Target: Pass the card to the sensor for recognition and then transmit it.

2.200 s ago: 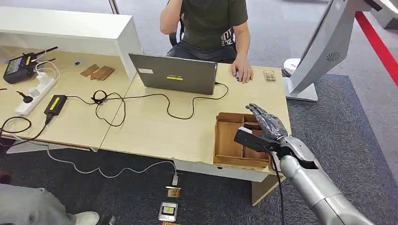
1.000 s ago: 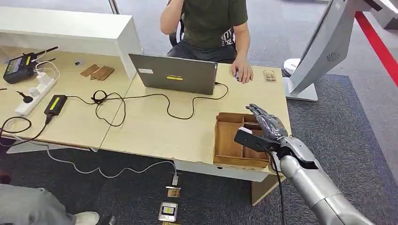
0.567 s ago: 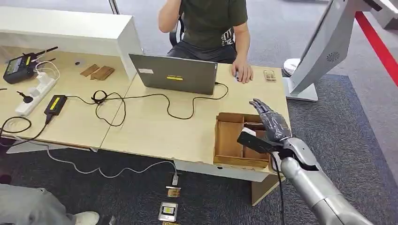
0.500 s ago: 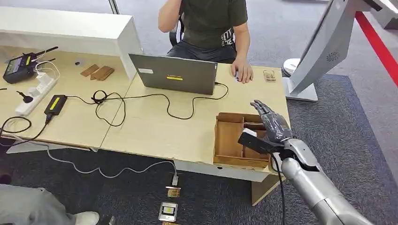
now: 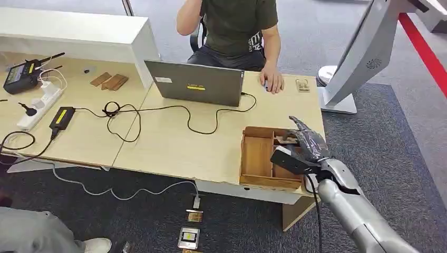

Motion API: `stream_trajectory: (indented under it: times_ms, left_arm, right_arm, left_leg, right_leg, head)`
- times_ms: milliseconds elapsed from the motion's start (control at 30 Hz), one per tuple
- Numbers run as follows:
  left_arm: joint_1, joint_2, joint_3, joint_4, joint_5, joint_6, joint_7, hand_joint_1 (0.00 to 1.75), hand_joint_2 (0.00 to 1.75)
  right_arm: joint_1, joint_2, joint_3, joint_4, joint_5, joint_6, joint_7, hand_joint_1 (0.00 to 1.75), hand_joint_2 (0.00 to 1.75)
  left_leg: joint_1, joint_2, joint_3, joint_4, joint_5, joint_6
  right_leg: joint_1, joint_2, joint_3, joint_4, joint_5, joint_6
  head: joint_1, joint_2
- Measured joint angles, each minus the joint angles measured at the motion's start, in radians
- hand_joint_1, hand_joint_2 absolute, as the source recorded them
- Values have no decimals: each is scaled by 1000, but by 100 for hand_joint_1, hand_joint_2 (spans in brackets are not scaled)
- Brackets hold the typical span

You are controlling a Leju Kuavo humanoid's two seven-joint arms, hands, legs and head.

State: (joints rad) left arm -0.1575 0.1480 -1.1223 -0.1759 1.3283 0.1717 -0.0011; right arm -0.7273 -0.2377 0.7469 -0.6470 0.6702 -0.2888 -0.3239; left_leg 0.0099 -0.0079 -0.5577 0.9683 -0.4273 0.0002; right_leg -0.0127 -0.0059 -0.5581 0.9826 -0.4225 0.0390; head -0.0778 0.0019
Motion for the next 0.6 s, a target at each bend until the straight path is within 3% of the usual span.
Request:
stream_trajectory:
  times_ms: [467, 600]
  left_arm:
    - [0, 4, 0, 0, -2, -5, 1, 0, 0]
    - [0, 3, -1, 0, -3, -1, 0, 0, 0]
  right_arm:
    - [-1, -7, 0, 4, -6, -15, 6, 175, 175]
    - [-1, -6, 0, 4, -21, -37, -18, 175, 175]
  left_leg:
    - [0, 0, 0, 0, 0, 0]
    - [0, 0, 0, 0, 0, 0]
  right_leg:
    - [0, 0, 0, 0, 0, 0]
    - [0, 0, 0, 0, 0, 0]
  head:
    - [0, 0]
    - [0, 0]
